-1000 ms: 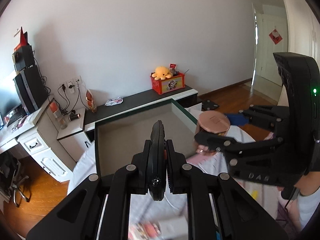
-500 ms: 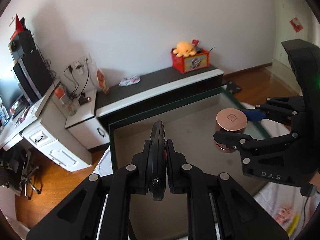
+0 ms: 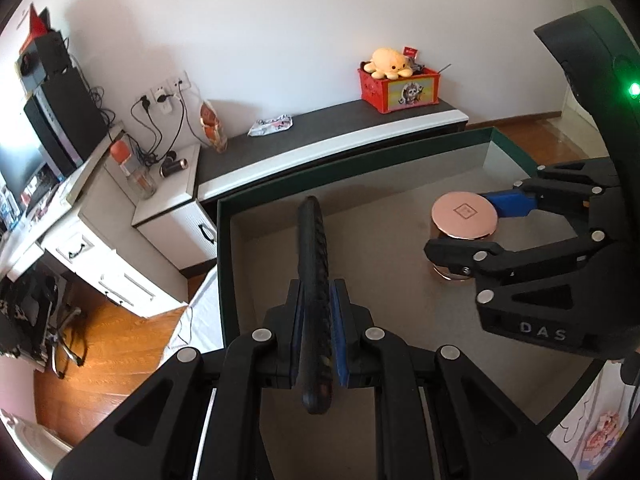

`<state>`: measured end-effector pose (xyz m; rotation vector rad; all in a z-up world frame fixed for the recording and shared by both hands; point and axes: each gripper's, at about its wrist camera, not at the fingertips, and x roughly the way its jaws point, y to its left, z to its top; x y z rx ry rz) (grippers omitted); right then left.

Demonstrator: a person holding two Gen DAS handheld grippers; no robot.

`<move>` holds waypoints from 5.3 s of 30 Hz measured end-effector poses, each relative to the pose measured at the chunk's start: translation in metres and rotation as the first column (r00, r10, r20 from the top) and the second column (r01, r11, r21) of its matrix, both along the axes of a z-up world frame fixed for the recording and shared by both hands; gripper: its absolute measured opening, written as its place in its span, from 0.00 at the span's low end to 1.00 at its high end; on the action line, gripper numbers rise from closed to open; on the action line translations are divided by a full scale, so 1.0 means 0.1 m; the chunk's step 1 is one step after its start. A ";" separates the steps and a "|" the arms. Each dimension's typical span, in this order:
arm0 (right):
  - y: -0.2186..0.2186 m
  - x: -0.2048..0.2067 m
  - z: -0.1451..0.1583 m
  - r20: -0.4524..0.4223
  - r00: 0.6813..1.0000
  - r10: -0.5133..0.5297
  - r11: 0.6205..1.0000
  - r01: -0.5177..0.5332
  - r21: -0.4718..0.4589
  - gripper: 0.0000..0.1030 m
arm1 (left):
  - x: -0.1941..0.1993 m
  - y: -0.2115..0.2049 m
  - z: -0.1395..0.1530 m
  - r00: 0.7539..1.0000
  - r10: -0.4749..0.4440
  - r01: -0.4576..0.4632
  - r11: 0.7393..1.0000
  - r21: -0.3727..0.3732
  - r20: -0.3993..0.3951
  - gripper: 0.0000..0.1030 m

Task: Organize rigid objects

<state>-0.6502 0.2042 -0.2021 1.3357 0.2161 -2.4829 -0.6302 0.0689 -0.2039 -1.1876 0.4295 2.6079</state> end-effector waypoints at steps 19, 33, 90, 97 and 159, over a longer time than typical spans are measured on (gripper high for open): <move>0.29 1.32 0.96 -0.266 0.960 -0.087 0.990 0.053 -0.131 0.83 | 1.53 -0.56 0.90 0.938 0.175 -0.137 0.980 0.143 -0.300 1.00; 0.40 3.34 1.47 -0.569 0.792 -0.223 0.975 0.170 -0.145 1.00 | 3.42 -0.65 1.27 0.814 0.292 -0.190 0.951 0.246 -0.502 1.00; 0.55 4.07 0.59 -0.468 0.823 -0.321 0.946 0.303 -0.115 1.00 | 3.84 -0.70 0.25 0.934 0.248 -0.193 0.956 0.222 -0.257 1.00; 0.57 3.87 0.29 -0.395 0.862 -0.316 0.947 0.309 -0.084 1.00 | 3.64 -0.55 -0.19 0.963 0.195 -0.165 0.973 0.163 -0.188 1.00; 0.63 2.81 0.47 -0.321 0.929 -0.183 0.983 0.164 -0.084 0.61 | 2.76 -0.32 0.64 0.959 -0.012 0.072 0.977 0.201 -0.284 0.49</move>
